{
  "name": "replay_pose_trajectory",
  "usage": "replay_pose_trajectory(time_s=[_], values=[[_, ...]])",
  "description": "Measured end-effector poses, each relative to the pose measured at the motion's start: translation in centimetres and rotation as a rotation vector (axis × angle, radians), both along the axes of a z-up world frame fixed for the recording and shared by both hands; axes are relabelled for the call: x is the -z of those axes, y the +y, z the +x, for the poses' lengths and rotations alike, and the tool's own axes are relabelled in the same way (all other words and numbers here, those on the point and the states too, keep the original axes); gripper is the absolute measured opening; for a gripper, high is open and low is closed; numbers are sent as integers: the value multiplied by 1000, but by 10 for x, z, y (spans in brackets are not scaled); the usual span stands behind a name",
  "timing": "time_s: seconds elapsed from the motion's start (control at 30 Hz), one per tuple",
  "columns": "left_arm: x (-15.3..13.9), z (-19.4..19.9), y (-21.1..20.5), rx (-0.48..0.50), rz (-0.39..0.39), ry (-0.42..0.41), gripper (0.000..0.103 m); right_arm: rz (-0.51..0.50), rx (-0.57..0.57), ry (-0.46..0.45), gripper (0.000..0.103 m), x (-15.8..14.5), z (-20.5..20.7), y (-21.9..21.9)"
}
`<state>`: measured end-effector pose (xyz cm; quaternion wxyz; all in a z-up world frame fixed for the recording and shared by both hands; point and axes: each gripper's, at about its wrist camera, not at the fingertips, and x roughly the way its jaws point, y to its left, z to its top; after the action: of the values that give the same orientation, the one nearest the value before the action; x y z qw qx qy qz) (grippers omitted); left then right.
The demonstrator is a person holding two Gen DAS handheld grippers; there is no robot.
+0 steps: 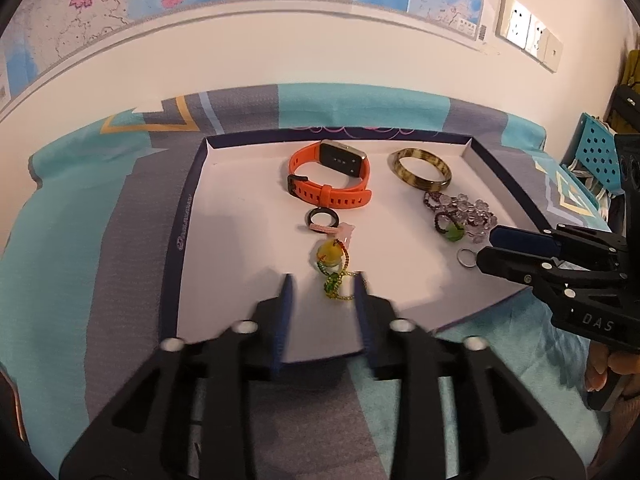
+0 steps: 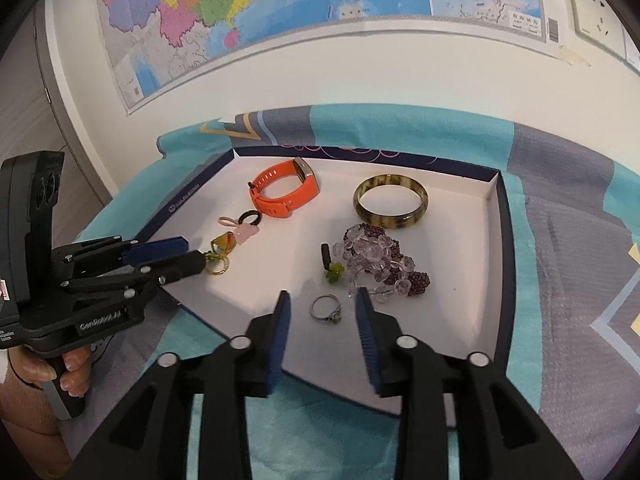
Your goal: Organize jewelry
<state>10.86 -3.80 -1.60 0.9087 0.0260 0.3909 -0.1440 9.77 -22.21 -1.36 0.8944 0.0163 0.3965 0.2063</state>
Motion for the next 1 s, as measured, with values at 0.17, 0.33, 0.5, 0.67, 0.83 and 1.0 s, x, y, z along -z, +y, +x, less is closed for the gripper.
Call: replay_pose_trajectory(time_s=[0.17,0.33,0.5,0.67,0.83,1.0], values=[[-12,-19,4,10,-2,-75,86,-11,34,-53,82,-8,-21,-3],[-20,-42,7,15,19,-118,98,-52,47,-82,97,-11,-41,0],[-20,-61,11,-36,53,-127,98,-118,74,-94,97,-9,-57,4],[-23,-73,18,-80,46,-131,98,-106,76,-92,97,-8,-68,9],[-19,-79,17,-106,69,-121,98,-103,80,-91,97,-9,-78,14],[-18,-87,16,-116,75,-126,98,-103,87,-90,97,-8,-85,16]])
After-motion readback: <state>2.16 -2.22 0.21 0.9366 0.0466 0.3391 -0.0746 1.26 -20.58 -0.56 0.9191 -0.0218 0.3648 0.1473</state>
